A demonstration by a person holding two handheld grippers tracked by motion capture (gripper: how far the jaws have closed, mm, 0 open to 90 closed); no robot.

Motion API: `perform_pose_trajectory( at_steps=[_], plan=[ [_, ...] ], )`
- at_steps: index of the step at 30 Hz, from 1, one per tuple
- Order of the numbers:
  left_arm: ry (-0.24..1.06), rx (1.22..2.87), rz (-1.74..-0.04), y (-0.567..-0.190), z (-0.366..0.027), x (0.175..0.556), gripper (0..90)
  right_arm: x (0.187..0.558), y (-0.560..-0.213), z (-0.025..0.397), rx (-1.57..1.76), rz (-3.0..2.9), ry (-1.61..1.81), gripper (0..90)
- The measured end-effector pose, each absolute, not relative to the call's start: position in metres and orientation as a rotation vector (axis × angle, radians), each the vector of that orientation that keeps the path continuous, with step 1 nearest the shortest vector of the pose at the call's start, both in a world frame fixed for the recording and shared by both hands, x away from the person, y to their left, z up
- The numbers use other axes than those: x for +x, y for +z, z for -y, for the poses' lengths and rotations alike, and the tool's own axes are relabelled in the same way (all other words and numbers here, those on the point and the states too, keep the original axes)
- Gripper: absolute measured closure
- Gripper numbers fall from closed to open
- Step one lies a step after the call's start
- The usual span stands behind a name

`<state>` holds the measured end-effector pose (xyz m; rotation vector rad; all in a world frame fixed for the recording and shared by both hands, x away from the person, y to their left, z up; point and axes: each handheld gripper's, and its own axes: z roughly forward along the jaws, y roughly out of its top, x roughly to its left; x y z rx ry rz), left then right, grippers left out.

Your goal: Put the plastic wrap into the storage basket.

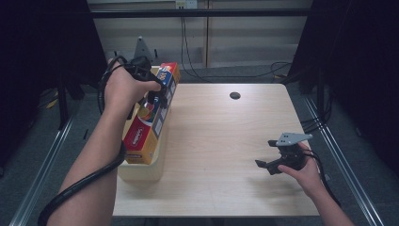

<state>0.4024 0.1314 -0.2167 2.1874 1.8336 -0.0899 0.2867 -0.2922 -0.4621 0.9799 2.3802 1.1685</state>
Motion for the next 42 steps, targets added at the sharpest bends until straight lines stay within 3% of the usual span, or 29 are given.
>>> perform_pose_trajectory(
  at_steps=[24, 42],
  plan=[
    [0.013, 2.13, -1.923, -0.206, -0.16, 0.398, 40.8, 0.286, -0.461, 0.292, 0.983, -2.369, 1.166, 4.8],
    [0.008, 2.142, -1.957, -0.218, -0.168, 0.398, 40.7, 0.285, -0.46, 0.292, 0.983, -2.367, 1.178, 4.8]
  ],
)
